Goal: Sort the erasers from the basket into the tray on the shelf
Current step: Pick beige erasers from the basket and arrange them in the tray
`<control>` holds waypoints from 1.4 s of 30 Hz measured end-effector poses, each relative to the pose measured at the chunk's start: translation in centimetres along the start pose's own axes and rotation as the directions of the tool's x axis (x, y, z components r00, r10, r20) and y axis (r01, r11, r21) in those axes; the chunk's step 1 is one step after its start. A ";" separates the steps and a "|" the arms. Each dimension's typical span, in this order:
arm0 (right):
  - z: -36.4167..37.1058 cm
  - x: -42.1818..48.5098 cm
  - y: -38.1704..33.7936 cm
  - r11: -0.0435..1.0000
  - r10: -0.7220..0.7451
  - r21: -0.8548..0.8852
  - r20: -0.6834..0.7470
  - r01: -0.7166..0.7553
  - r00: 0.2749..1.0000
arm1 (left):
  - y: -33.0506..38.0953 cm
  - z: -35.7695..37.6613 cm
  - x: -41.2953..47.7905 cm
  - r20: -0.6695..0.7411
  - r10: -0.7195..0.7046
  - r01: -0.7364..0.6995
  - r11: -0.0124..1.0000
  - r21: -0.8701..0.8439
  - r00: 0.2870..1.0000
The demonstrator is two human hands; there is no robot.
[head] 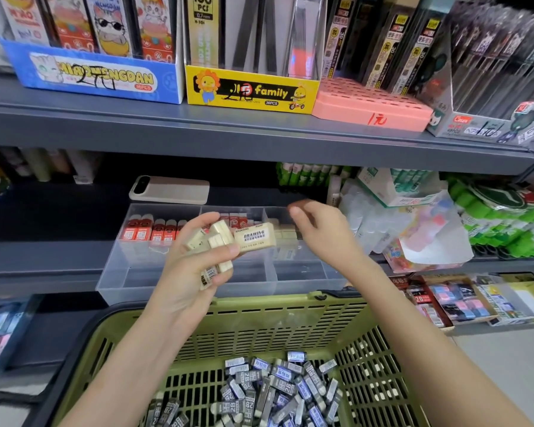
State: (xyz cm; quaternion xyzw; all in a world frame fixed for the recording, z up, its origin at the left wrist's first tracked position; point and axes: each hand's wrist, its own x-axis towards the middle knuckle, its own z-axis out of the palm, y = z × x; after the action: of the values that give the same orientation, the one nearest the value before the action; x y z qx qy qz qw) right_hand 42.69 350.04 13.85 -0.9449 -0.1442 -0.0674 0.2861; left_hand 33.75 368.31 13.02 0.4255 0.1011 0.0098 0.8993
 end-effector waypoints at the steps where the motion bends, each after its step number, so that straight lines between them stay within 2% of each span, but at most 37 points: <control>1: -0.5 -1.1 -0.9 0.984 0.007 0.177 0.011 -0.009 1.000 | -0.1 0.0 0.0 0.002 0.005 -0.005 1.000 0.006 1.000; 2: -1.0 -2.2 -2.0 0.938 0.017 0.345 0.067 -0.039 0.998 | -0.1 0.0 0.0 0.005 0.011 -0.011 1.000 0.014 1.000; 4: -1.7 -4.1 -3.8 0.853 -0.021 0.518 0.168 -0.070 0.986 | -0.2 0.1 0.0 0.007 0.027 -0.027 0.999 0.035 1.000; 6: -1.6 -5.1 -4.7 0.805 -0.049 0.591 0.157 -0.054 0.986 | -0.4 0.2 0.0 0.001 0.039 -0.039 0.998 0.052 0.999; 9: -1.2 -5.4 -4.6 0.749 -0.005 0.658 0.131 -0.083 0.991 | -0.7 0.4 0.0 -0.008 0.031 -0.030 0.998 0.047 0.999; 12: -1.4 -4.5 -2.7 0.683 0.112 0.718 0.075 -0.131 0.991 | -1.1 0.2 -0.1 -0.042 -0.008 0.010 0.999 0.031 0.999; 14: -1.5 -2.7 -0.7 0.780 0.191 0.615 -0.053 -0.118 0.980 | -1.2 0.0 -0.1 -0.059 -0.029 0.031 0.999 0.027 0.998; 16: -1.1 -0.7 0.9 0.933 0.186 0.337 -0.148 -0.127 0.971 | -1.2 -0.1 -0.1 -0.061 -0.037 0.037 0.999 0.006 0.997; 17: -0.8 0.3 1.5 0.975 0.159 0.181 -0.171 -0.128 0.972 | -1.1 -0.1 -0.1 -0.060 -0.041 0.041 0.999 -0.004 0.997; 19: 0.4 1.8 2.2 0.994 0.090 -0.050 -0.159 -0.099 0.983 | -1.0 -0.2 -0.2 -0.061 -0.049 0.048 0.999 -0.011 0.997; 22: 2.2 3.1 2.5 0.947 0.006 -0.320 -0.081 -0.032 0.997 | -1.0 -0.2 -0.2 -0.062 -0.058 0.058 0.998 -0.007 0.996; 25: 3.4 3.6 2.7 0.904 0.018 -0.427 0.028 -0.004 0.999 | -1.1 -0.3 -0.1 -0.058 -0.053 0.054 0.998 0.015 0.997; 29: 3.7 3.8 3.0 0.968 0.079 -0.248 0.138 -0.043 0.987 | -1.2 -0.3 0.2 -0.058 -0.052 0.054 0.998 0.028 0.997; 31: 3.4 3.5 3.2 0.967 0.102 -0.249 0.160 -0.060 0.982 | -1.2 -0.4 0.2 -0.056 -0.053 0.054 0.998 0.027 0.997; 33: 3.0 2.9 2.8 0.950 0.097 -0.307 0.138 -0.051 0.986 | -1.2 -0.4 0.2 -0.048 -0.052 0.054 0.998 0.035 0.997; 35: 2.2 2.0 1.8 0.946 0.027 -0.324 0.043 -0.012 0.999 | -1.1 -0.5 0.1 -0.031 -0.051 0.053 0.997 0.060 0.998; 36: 1.7 1.3 1.1 0.970 -0.020 -0.243 0.000 0.019 1.000 | -1.1 -0.6 0.0 -0.014 -0.051 0.052 0.996 0.075 0.999; 37: 1.1 0.5 0.2 0.995 -0.051 -0.092 -0.016 0.049 0.999 | -1.0 -0.6 -0.1 0.007 -0.052 0.052 0.994 0.096 0.999; 39: 0.0 -1.5 -2.3 0.962 -0.094 0.263 0.073 0.072 0.993 | -0.8 -0.7 -0.3 0.051 -0.055 0.047 0.987 0.155 0.997; 40: -0.3 -2.5 -3.5 0.932 -0.112 0.359 0.138 0.055 0.984 | -0.8 -0.7 -0.4 0.064 -0.048 0.035 0.980 0.195 0.997; 42: -0.4 -3.9 -5.2 0.929 -0.116 0.369 0.222 0.027 0.968 | -0.9 -0.6 -0.7 0.080 -0.008 -0.016 0.955 0.295 0.997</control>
State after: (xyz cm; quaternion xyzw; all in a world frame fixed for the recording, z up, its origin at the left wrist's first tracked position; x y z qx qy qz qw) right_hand 37.35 353.02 16.09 -0.8710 -0.2222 0.0645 0.4335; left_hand 32.91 368.08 12.09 0.5553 0.0641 -0.0209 0.8289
